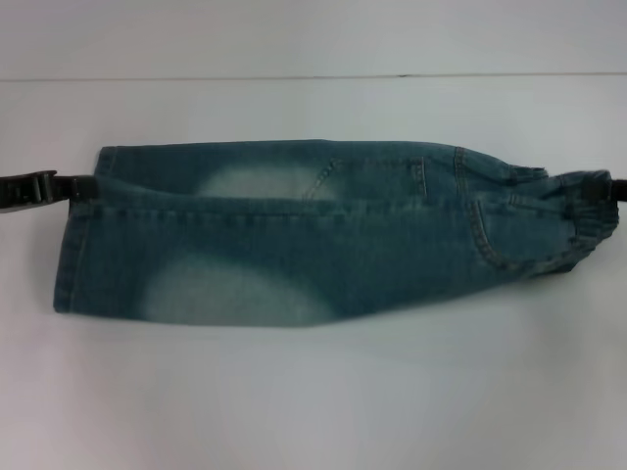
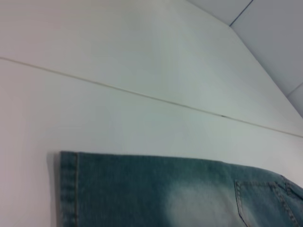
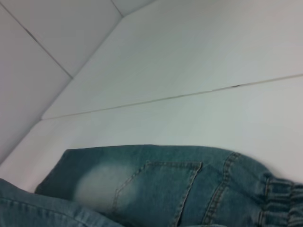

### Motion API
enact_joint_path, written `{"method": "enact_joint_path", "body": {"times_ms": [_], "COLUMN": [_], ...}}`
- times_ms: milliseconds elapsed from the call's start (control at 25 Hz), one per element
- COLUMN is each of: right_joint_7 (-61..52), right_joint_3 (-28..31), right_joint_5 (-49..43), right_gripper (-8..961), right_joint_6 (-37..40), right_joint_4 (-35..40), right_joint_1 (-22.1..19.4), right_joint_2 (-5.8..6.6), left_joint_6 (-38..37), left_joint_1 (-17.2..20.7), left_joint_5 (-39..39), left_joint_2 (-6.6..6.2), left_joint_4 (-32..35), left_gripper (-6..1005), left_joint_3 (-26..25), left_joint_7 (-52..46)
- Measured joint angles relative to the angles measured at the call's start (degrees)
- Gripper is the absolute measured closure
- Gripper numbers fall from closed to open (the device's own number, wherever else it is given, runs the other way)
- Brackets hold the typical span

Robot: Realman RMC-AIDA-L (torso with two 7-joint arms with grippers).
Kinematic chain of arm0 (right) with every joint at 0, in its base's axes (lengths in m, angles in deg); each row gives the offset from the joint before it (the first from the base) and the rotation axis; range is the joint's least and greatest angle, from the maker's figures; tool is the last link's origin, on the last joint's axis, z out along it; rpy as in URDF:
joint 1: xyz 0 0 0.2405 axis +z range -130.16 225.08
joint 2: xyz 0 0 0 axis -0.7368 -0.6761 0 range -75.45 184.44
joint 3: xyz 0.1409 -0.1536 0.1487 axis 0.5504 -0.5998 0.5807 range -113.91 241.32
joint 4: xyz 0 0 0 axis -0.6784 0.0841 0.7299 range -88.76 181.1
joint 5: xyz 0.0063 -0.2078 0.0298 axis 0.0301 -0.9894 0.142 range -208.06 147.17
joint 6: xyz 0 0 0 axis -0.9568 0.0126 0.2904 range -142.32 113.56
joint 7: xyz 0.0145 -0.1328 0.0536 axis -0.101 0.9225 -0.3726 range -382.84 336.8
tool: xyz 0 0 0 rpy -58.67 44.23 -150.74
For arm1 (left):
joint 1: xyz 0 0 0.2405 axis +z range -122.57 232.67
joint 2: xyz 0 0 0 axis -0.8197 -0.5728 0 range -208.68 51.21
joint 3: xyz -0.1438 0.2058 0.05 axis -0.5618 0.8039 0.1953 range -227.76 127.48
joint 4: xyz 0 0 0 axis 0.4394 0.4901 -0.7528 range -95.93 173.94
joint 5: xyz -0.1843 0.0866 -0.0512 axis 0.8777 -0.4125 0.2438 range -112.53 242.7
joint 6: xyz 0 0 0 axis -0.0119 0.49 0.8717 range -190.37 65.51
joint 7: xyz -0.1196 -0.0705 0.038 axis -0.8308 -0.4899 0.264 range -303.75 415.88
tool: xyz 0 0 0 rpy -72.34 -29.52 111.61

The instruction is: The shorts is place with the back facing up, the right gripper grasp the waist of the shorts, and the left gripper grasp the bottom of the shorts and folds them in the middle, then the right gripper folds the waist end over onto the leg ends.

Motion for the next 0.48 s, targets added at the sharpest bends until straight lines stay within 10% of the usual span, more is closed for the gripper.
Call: {"method": "enact_joint_path", "body": {"times_ms": [480], "right_joint_7": [-6.8], "right_joint_3": [-6.2], "right_joint_5": [-0.1], "right_gripper": [903], "right_joint_6": [-3.9], "right_joint_4": [4.2], "right_joint_1": [3.8], "right_joint_2": [1.27], "left_joint_6": [3.5], "left_joint_1": [-1.8], "left_joint_5": [2.4], "left_joint_2": [0.71], "left_joint_4": [0.4], "left_gripper": [980], "left_joint_3": [0.2], "left_joint_7": [-1.9]}}
